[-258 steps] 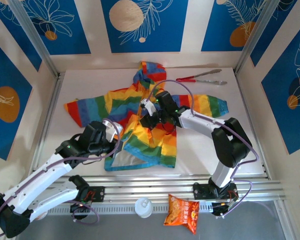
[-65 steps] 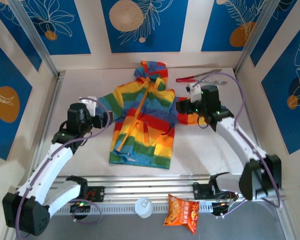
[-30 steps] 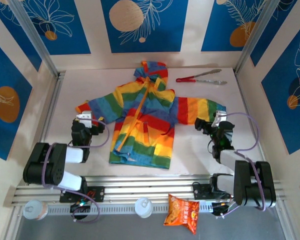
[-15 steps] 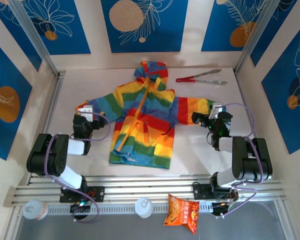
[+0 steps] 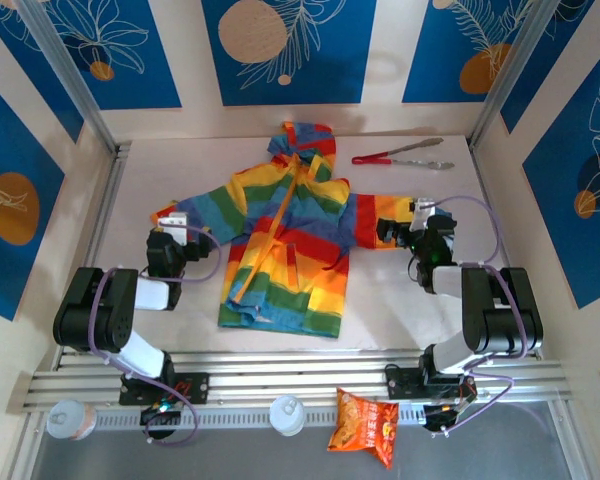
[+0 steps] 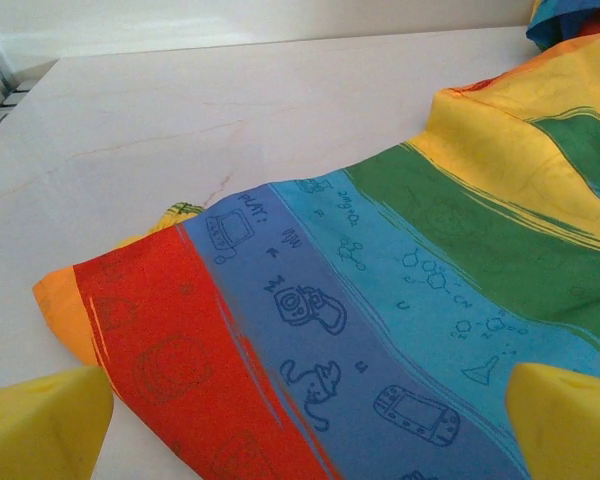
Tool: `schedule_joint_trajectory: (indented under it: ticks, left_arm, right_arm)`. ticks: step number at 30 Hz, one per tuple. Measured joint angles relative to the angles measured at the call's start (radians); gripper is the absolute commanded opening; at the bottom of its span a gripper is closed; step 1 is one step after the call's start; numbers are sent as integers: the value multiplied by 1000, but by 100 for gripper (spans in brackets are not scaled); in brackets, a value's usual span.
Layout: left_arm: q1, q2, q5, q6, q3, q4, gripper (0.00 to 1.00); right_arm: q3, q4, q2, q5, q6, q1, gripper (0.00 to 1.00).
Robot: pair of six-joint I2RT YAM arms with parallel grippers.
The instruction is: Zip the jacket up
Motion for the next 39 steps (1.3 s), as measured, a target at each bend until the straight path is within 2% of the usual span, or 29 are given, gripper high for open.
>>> schedule_joint_trajectory:
  ticks: [39]
  left_arm:
    - [0, 0, 6, 0, 0, -3, 100]
  right_arm:
    - [-13, 18, 12, 0, -15, 1, 99]
